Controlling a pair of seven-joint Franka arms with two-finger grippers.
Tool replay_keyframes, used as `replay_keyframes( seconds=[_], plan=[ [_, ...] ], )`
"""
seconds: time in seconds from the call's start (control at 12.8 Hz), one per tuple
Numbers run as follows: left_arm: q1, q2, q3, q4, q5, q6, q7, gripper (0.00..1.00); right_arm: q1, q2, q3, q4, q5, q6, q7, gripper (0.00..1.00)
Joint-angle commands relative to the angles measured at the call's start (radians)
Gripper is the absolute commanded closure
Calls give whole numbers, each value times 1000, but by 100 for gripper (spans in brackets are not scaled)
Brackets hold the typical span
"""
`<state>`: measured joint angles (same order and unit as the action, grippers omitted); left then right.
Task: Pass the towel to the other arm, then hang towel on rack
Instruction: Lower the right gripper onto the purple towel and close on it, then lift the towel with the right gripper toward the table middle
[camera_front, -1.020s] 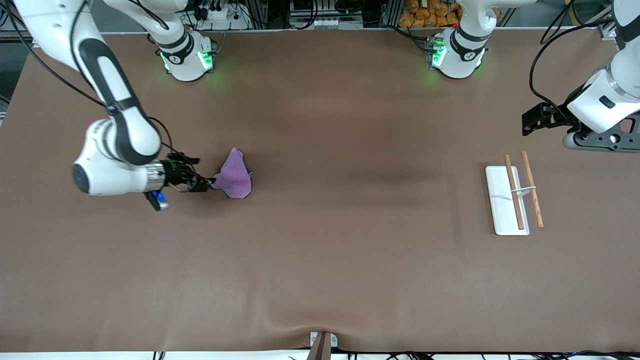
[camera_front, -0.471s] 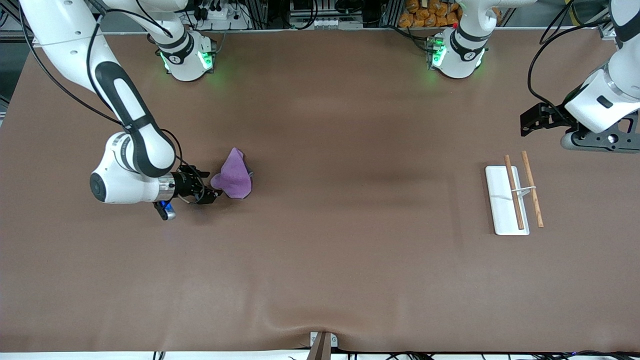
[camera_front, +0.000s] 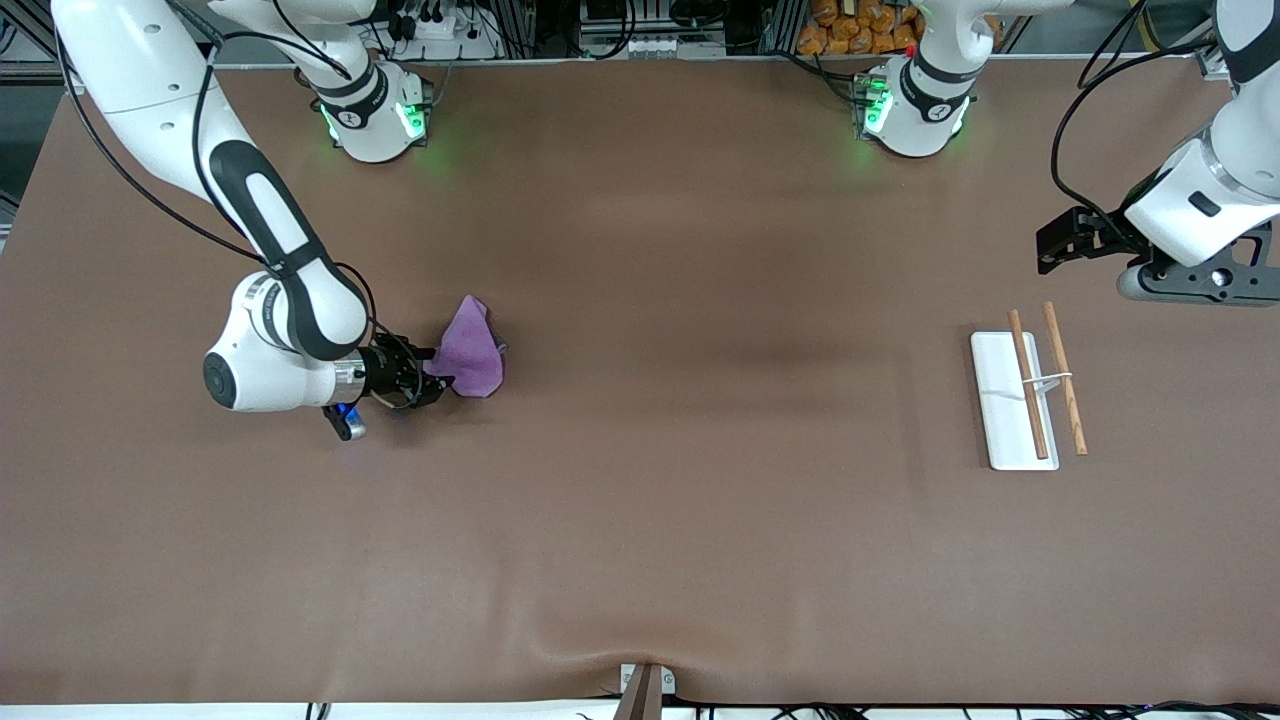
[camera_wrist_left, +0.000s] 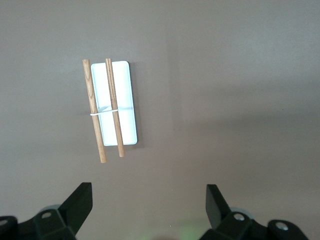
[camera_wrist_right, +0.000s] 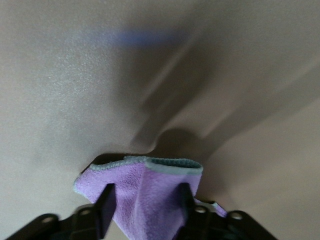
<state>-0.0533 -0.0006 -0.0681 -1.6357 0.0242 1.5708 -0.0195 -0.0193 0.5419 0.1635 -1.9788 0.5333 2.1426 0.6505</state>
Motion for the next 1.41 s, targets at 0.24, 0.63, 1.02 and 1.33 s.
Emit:
replay_keyframes(
  seconds=[0.24, 0.63, 1.02, 1.33],
  plan=[
    [4, -15, -2, -22, -3, 26, -13, 0, -10, -19, -1, 73, 19, -143, 14, 100],
    [4, -15, -2, -36, -3, 32, -13, 0, -13, -31, -1, 268, 16, -402, 176, 100],
    [0, -12, -2, -36, -3, 34, -14, 0, 62, -28, 25, 483, 71, -500, 461, 100],
    [-5, -10, -4, -35, -3, 38, -20, 0, 199, -17, 24, 584, 111, -379, 671, 100]
  ],
)
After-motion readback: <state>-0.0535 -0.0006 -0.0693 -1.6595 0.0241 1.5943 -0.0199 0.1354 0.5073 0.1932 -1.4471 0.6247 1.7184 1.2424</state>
